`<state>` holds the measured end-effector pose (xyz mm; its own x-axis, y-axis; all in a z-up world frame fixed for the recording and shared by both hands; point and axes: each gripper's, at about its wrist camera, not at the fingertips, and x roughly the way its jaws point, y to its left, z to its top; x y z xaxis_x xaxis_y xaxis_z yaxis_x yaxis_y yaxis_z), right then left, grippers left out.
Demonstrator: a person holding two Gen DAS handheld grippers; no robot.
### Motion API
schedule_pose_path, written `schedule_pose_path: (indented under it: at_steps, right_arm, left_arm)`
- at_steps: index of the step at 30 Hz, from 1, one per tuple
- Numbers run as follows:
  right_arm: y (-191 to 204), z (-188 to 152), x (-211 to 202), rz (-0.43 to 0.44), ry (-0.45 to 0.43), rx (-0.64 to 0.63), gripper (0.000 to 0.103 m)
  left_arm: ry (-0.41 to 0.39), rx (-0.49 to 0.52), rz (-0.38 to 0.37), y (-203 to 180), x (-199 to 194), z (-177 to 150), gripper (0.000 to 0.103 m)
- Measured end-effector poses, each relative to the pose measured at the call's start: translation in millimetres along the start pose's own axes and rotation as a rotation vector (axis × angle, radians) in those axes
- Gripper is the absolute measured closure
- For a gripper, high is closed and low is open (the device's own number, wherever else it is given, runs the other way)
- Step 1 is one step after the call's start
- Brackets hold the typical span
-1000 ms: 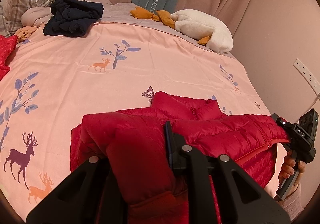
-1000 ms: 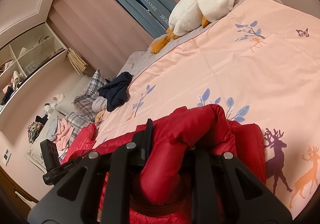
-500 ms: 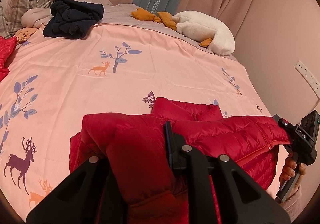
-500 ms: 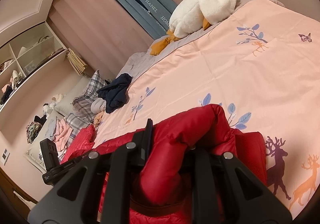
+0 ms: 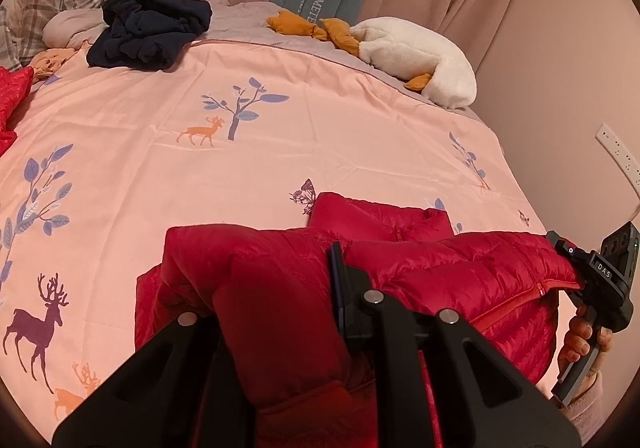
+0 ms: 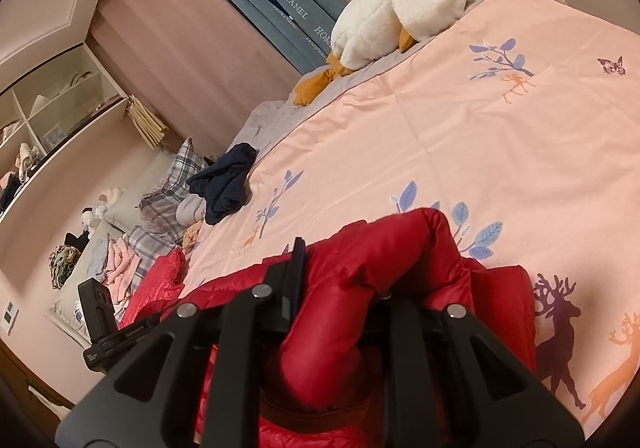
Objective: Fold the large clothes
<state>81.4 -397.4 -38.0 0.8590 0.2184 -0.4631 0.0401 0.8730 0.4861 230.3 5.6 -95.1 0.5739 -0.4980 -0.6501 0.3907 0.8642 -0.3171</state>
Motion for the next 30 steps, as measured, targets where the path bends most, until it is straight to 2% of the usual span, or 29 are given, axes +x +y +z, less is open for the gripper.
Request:
schedule_pose_path:
  at_steps: [30]
  right_arm:
    - [-11.4,2.5,45.2,-0.080,0.075,0.005,0.086]
  left_arm:
    - [0.047,-0.051,0.055,12.2,35.6,0.0,0.086]
